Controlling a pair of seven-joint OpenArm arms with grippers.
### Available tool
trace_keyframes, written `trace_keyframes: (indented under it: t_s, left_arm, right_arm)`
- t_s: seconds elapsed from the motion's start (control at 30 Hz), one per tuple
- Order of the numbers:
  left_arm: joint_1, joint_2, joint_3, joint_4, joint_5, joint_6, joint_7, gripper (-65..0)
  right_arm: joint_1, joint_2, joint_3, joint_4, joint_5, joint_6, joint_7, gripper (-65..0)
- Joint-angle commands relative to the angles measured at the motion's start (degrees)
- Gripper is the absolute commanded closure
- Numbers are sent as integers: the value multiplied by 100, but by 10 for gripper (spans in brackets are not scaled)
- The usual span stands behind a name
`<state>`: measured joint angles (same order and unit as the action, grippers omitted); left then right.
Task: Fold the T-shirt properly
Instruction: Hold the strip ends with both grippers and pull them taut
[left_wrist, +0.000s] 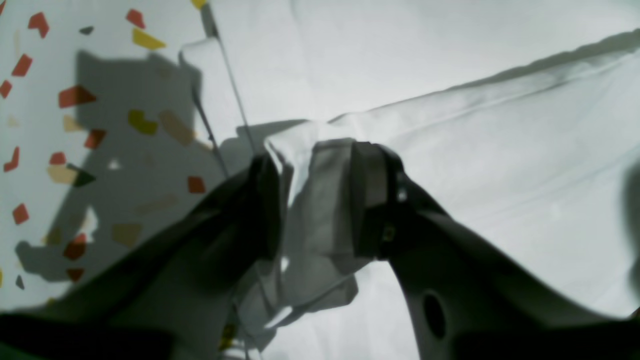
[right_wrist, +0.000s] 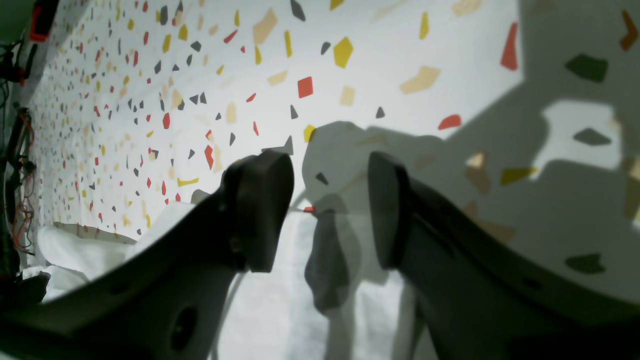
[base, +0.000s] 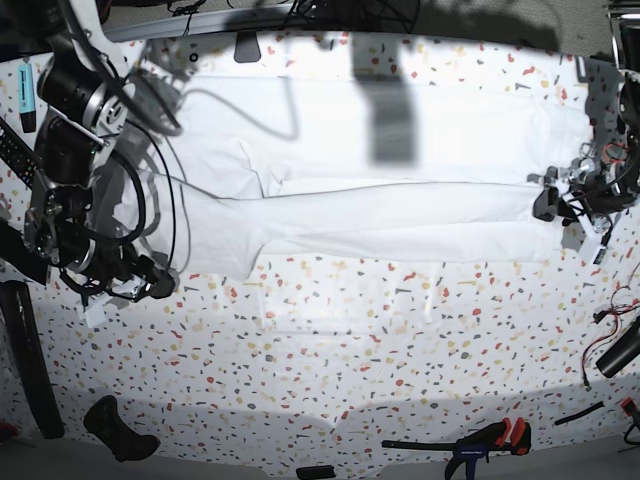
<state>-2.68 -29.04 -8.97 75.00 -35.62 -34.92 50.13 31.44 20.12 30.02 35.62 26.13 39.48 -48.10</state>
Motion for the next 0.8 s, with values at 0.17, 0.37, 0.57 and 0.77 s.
trace_keyframes:
  t_s: [0.17,0.37,0.57,0.77]
  left_arm:
    - [-101,-116,-52,90,-83,-17,-55,-218]
    - [-101,-116,-52,90,-81,-17,-50,-218]
    - [-101,-116,-52,90,-83,-15,-52,-218]
    - [-101,-116,-52,90,-81,-17,-52,-218]
  right_arm:
    - [258,7,-9,15,767,52,-1405,-6]
    - [560,92,-9,48,750,52,-1534,0]
    - [693,168,-9,138,1163,52,-1692,0]
    - [656,181,-133,144,1377,52,-1757,0]
